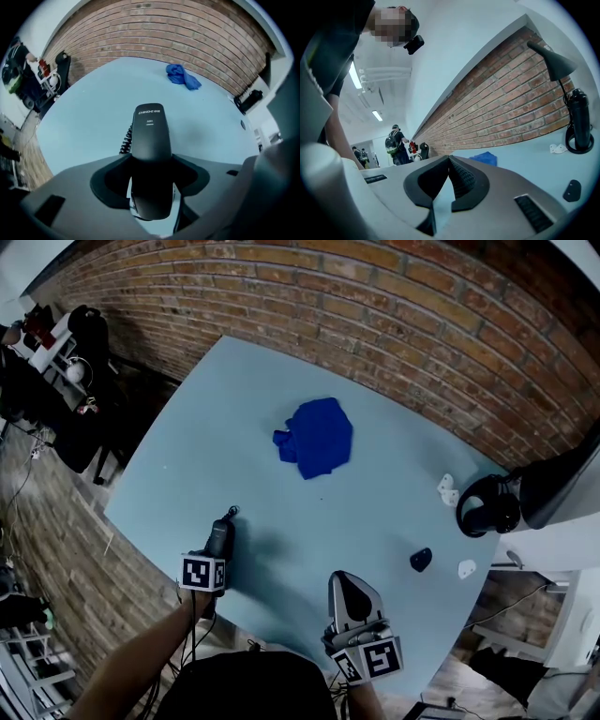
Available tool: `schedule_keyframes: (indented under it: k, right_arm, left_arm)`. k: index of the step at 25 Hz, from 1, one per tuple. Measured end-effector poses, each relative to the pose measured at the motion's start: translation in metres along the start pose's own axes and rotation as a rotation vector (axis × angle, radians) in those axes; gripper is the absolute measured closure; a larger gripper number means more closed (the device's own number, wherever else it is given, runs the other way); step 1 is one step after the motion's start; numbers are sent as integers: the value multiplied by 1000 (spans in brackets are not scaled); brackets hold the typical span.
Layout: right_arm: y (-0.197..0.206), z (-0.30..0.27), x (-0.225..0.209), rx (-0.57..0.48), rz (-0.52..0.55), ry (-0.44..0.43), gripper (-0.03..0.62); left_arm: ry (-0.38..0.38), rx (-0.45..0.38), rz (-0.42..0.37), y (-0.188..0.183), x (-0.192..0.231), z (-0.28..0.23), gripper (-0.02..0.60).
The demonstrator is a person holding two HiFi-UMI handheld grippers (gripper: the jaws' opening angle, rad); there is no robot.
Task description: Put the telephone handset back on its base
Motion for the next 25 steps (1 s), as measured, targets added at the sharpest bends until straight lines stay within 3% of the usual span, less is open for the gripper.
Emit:
schedule_keyframes:
  k: [3,8,12,25]
  right_arm:
    - [1,-1,2,6,10,-2,580]
    - [2,-3,8,19,33,-13,580]
    - [5,-6,13,25,42,-24,580]
    - [5,-12,31,46,83,-42,580]
  left_arm:
    - [-3,-21,-144,-4,-6,-3,305]
    - [-3,-41,-283,-6,-9,-6,302]
    - [60,-81,-470,-7,-15,-8,299]
    - [102,-94,-560,-2,-14,-9,249]
Point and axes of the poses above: the fingertips, and each gripper's own axes: z backward along the fingers, x to its left, y out of its underside, the point moved 8 cm from there along z, backward along the fingers, and after that the axes turned 14 degrees about -z, right-handed, at the moved point
